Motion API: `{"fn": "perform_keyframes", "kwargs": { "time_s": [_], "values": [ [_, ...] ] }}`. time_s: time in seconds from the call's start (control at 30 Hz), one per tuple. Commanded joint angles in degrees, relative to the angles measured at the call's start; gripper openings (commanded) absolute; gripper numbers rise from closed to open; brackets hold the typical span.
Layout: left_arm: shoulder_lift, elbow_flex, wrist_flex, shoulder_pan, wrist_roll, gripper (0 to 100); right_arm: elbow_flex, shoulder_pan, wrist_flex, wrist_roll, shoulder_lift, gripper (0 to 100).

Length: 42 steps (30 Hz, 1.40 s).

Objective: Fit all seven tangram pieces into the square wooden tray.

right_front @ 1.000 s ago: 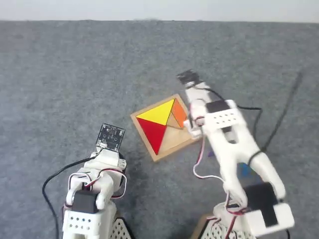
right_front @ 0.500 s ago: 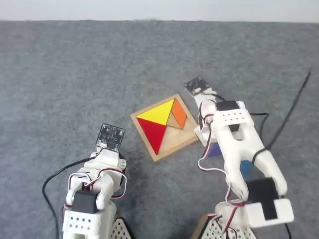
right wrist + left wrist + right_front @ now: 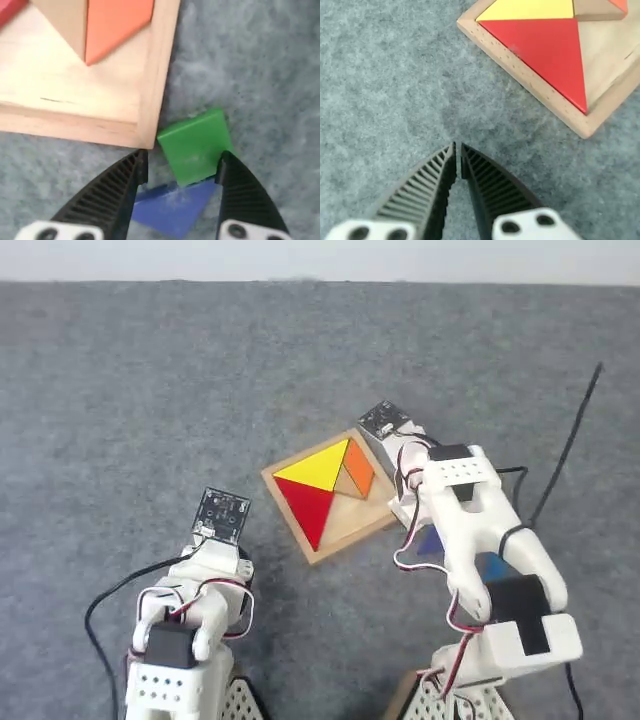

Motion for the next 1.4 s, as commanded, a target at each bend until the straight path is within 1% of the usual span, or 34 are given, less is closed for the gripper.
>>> {"fn": "perform_keyframes", "kwargs": {
  "time_s": [0.0, 0.27, 0.37, 0.73, 0.87, 0.93, 1.0, 1.3, 1.37],
  "values": [
    [-0.9, -0.6, 0.2, -0.1, -0.1, 2, -0.6, 0.7, -1.5, 1.1, 1.6, 22.7],
    [-0.9, -0.6, 0.2, -0.1, -0.1, 2, -2.8, 0.7, -1.0, 1.4, 2.2, 23.0],
    [-0.9, -0.6, 0.2, -0.1, -0.1, 2, -3.1, 0.6, 2.8, 4.3, 1.9, 23.1],
    [-0.9, -0.6, 0.2, -0.1, -0.1, 2, -5.7, 0.8, 5.5, 4.7, 1.7, 23.4],
    [-0.9, -0.6, 0.2, -0.1, -0.1, 2, -6.0, 0.8, 6.6, 4.9, 0.5, 32.9],
    [-0.9, -0.6, 0.2, -0.1, -0.1, 2, -5.9, 0.7, 7.0, 6.3, -0.6, 36.0],
    [-0.9, -0.6, 0.2, -0.1, -0.1, 2, -5.9, 0.5, 7.0, 7.3, -0.8, 36.2],
    [-0.9, -0.6, 0.2, -0.1, -0.1, 2, -6.2, 0.8, 4.4, 7.2, 3.4, 36.0],
    [-0.9, -0.6, 0.2, -0.1, -0.1, 2, -6.2, 0.7, 4.0, 7.5, 4.2, 34.4]
  ]
}}
